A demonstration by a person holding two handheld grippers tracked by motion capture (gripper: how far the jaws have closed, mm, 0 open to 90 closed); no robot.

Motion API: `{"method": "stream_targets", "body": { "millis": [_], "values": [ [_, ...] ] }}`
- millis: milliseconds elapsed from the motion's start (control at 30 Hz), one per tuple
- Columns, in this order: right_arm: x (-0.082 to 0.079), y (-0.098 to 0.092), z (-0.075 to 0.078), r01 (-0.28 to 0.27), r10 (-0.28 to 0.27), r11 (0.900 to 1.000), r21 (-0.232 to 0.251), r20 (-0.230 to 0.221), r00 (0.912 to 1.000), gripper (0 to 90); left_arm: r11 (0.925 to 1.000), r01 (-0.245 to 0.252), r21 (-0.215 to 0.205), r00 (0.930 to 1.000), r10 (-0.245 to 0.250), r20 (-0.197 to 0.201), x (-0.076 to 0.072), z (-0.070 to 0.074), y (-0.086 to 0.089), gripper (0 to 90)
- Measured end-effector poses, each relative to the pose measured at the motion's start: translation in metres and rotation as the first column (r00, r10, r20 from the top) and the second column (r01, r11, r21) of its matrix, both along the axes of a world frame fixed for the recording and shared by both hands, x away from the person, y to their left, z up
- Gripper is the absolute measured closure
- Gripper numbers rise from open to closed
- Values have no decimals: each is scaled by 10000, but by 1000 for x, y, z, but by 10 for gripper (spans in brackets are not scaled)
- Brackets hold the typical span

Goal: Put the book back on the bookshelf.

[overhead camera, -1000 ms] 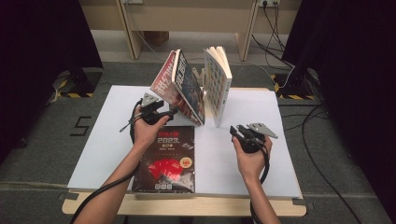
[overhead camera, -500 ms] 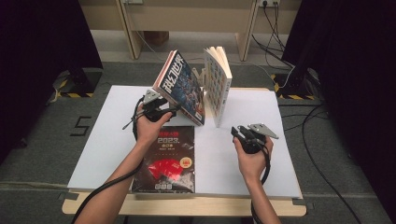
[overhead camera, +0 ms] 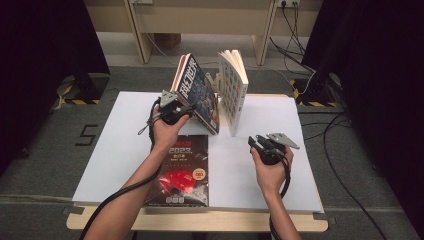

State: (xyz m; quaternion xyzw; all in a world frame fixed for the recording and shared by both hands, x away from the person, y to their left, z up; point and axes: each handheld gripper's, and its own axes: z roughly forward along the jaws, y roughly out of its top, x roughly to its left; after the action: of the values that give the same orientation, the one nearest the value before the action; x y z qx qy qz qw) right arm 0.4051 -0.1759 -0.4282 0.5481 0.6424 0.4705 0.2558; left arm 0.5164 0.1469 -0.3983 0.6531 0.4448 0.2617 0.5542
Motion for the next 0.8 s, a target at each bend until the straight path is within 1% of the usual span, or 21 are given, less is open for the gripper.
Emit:
{"method": "stream_targets", "body": {
  "millis": [167,300,400,433,600,733,800],
  "values": [
    [0,-2,-1,41,-41,10000,69,-81,10000,607,9999,-139,-26,9999,139,100,3,4,-6,569],
    [-1,-5,-1,93,-93,9999,93,-96,9999,607,9997,-217,-116,9998,218,20,4,7,-11,594],
    [-1,-6,-1,120,-118,9998,129,-89,9999,608,9995,-292,-87,9995,291,-91,4,11,-16,609],
    [-1,-7,-1,103,-102,9999,115,-105,9999,608,9994,-313,-124,9994,311,-157,4,12,-19,613],
    [-1,-8,-1,126,-123,9998,183,-138,9998,607,9989,-394,-253,9990,388,-238,7,18,-30,631],
    [-1,-10,-1,164,-160,9996,229,-169,9997,605,9986,-455,-275,9987,449,-247,9,21,-35,633],
    [-1,-11,-1,198,-193,9995,243,-188,9996,604,9979,-593,-278,9979,586,-273,11,22,-37,628]
  ]
}}
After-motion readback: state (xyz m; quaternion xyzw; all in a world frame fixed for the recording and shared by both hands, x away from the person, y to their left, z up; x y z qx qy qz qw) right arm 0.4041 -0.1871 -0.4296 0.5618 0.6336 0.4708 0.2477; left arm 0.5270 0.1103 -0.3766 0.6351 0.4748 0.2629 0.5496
